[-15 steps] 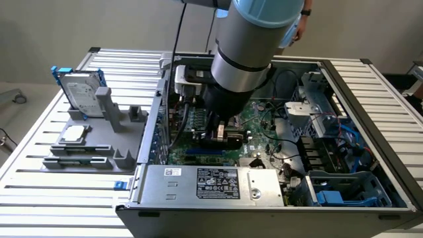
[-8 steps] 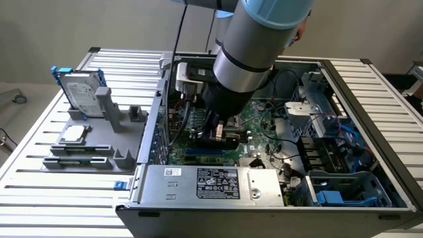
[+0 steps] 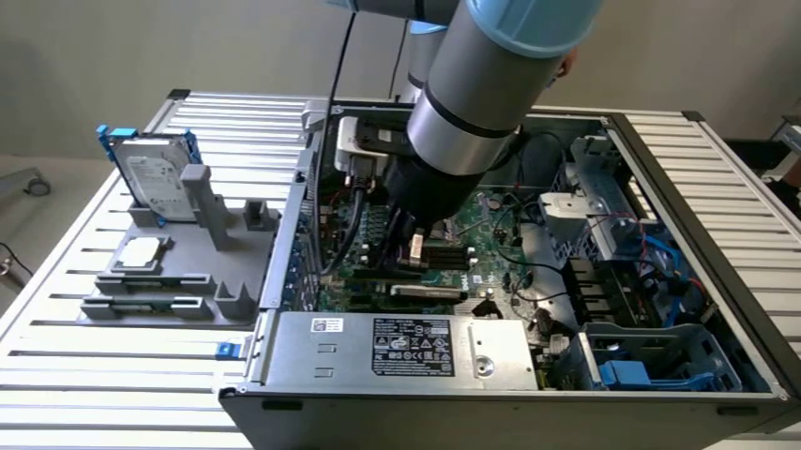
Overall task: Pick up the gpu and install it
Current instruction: 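Insert the gpu into the slot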
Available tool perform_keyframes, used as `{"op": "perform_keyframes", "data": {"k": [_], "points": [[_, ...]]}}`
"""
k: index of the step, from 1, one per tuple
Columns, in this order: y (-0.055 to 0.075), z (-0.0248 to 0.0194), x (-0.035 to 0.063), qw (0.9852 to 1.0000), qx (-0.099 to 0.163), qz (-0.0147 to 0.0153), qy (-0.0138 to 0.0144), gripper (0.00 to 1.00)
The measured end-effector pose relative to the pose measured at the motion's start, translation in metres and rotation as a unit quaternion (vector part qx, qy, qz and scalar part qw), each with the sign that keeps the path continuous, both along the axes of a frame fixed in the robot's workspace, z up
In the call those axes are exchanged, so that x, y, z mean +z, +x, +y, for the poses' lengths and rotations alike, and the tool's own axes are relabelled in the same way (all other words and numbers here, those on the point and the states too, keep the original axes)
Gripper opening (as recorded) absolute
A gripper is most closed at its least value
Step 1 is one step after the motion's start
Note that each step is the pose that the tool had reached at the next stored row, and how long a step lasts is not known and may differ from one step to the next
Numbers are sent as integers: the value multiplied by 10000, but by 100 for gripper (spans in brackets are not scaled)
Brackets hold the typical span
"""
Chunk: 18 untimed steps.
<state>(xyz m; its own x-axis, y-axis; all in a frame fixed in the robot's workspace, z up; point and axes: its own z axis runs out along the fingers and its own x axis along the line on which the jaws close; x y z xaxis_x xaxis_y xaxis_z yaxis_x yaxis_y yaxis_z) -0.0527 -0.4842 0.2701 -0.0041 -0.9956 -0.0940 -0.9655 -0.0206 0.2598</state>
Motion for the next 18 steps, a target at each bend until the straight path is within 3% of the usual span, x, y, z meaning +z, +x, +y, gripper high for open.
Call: {"op": "perform_keyframes", "data": {"k": [7,13,14,18], "points": [[6,0,-5,10000,0,62,-16,35],[13,0,-7,9998,0,217,-23,35],[12,0,-7,9997,0,230,-24,35],[13,0,-8,9997,0,232,-22,35]]}}
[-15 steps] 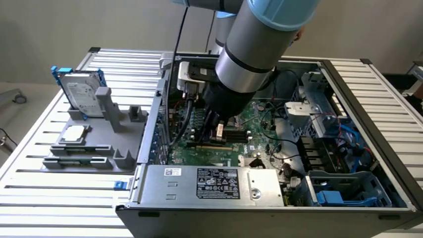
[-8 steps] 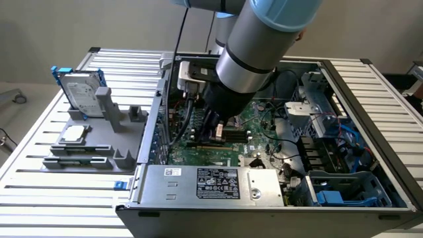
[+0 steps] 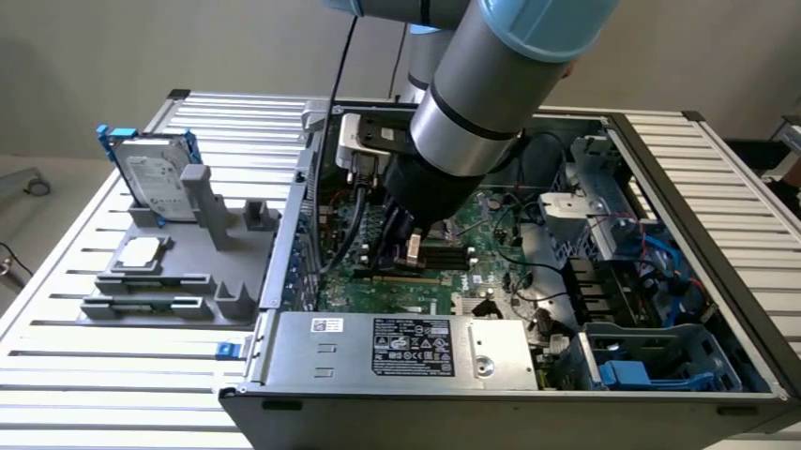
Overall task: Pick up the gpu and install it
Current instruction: 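Insert the gpu into the slot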
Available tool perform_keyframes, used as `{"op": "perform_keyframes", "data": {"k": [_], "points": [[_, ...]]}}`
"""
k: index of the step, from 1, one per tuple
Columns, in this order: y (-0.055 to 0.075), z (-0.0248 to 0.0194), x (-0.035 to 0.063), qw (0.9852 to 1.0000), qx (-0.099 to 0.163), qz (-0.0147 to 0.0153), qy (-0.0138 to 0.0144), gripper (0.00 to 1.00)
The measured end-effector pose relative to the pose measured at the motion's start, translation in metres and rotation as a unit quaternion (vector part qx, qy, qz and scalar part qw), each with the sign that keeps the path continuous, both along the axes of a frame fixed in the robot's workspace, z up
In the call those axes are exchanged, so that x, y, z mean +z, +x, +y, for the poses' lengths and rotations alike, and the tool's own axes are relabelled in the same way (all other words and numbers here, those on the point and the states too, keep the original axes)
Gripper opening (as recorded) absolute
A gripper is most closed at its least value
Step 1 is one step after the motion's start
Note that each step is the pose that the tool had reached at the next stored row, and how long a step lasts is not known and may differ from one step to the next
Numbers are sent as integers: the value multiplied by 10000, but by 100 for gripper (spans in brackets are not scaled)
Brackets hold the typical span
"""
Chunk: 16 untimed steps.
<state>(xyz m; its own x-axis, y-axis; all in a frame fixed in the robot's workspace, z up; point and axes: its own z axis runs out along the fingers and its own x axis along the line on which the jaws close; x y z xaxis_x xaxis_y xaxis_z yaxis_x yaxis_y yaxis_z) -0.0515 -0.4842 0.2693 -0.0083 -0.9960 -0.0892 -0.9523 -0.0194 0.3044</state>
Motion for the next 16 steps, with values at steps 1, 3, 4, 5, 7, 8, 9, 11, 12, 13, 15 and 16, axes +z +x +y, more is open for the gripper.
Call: {"op": "perform_keyframes", "data": {"k": [1,3,4,5,7,8,9,11,12,13,15,16], "points": [[0,0,0,10000,0,0,0,35],[0,0,0,10000,0,0,0,35],[0,0,0,10000,0,0,0,35],[0,0,0,10000,0,0,0,35],[0,0,0,10000,0,0,0,35],[0,0,0,10000,0,0,0,35],[0,0,0,10000,0,0,0,35],[0,0,0,10000,0,0,0,35],[0,0,0,10000,0,0,0,35],[0,0,0,10000,0,0,0,35],[0,0,0,10000,0,0,0,35],[0,0,0,10000,0,0,0,35]]}}
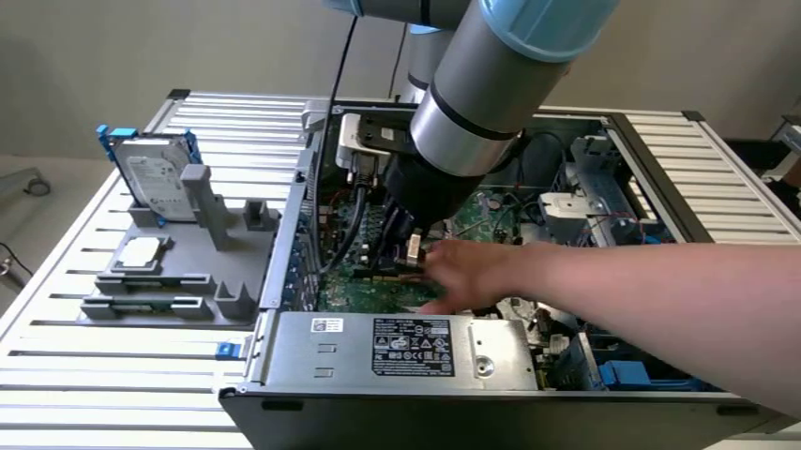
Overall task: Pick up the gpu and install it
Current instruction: 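Insert the gpu into the slot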
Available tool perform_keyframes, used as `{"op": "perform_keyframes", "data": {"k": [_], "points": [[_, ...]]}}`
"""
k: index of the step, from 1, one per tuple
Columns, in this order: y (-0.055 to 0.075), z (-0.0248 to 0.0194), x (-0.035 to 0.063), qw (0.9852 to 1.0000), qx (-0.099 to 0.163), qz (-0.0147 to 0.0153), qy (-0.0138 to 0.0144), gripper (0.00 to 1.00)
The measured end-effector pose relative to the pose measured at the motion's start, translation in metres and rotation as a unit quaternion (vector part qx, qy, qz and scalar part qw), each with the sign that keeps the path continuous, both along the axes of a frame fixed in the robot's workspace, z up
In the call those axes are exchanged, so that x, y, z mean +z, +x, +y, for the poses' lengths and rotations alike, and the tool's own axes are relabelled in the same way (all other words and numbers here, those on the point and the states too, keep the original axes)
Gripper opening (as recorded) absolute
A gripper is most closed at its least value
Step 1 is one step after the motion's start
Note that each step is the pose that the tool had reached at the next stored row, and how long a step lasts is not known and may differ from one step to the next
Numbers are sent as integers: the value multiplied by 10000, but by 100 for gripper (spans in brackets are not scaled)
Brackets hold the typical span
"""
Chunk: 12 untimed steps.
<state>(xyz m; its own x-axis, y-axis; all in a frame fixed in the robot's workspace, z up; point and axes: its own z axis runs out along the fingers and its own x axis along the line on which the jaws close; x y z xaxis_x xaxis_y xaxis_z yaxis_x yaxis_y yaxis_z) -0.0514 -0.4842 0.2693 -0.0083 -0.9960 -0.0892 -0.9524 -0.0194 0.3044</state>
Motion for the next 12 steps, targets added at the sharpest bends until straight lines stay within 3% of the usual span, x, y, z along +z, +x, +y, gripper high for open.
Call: {"op": "perform_keyframes", "data": {"k": [12], "points": [[0,0,0,10000,0,0,0,35]]}}
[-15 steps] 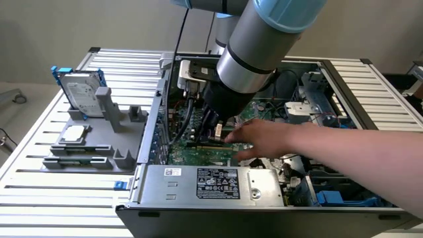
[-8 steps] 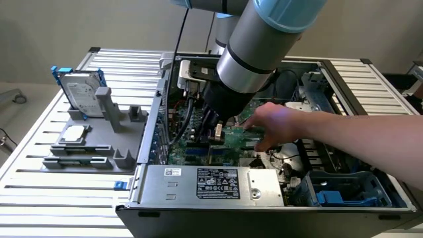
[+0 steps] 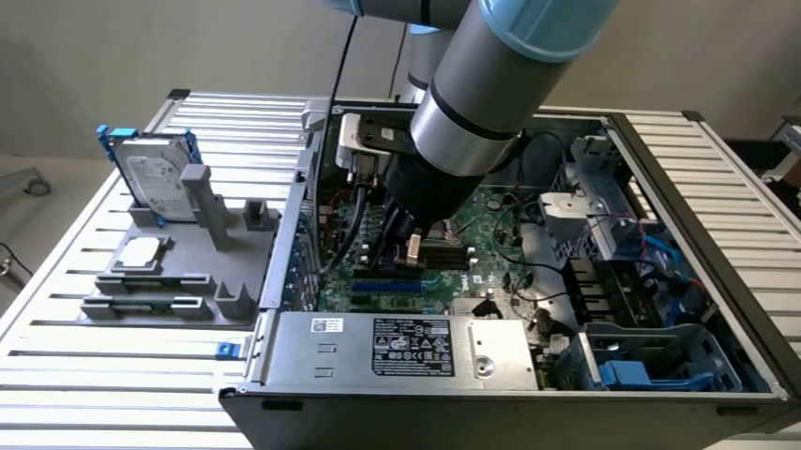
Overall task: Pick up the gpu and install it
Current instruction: 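Insert the gpu into the slot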
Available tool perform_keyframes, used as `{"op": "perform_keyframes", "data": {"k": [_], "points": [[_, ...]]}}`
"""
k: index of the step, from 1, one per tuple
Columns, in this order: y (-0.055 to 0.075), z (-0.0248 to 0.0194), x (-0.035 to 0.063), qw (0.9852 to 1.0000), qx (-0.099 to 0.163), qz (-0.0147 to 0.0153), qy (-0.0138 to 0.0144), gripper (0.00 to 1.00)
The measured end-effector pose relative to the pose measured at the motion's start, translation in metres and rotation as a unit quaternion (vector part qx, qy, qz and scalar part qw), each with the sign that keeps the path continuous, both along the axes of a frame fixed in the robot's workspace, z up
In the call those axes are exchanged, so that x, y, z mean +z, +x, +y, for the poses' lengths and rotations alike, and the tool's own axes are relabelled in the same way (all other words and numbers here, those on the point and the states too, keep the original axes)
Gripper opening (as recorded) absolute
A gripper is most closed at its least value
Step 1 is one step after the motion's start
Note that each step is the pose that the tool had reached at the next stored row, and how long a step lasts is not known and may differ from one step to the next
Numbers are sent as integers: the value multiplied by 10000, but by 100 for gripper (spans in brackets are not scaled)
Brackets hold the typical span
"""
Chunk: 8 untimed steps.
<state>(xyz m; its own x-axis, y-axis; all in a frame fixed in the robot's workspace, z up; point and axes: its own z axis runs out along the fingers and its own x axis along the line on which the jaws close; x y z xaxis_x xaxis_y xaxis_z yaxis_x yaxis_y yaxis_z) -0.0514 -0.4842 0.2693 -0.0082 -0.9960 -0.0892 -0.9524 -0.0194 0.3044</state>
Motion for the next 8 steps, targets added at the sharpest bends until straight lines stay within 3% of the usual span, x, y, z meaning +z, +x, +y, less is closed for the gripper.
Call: {"op": "perform_keyframes", "data": {"k": [8], "points": [[0,0,0,10000,0,0,0,35]]}}
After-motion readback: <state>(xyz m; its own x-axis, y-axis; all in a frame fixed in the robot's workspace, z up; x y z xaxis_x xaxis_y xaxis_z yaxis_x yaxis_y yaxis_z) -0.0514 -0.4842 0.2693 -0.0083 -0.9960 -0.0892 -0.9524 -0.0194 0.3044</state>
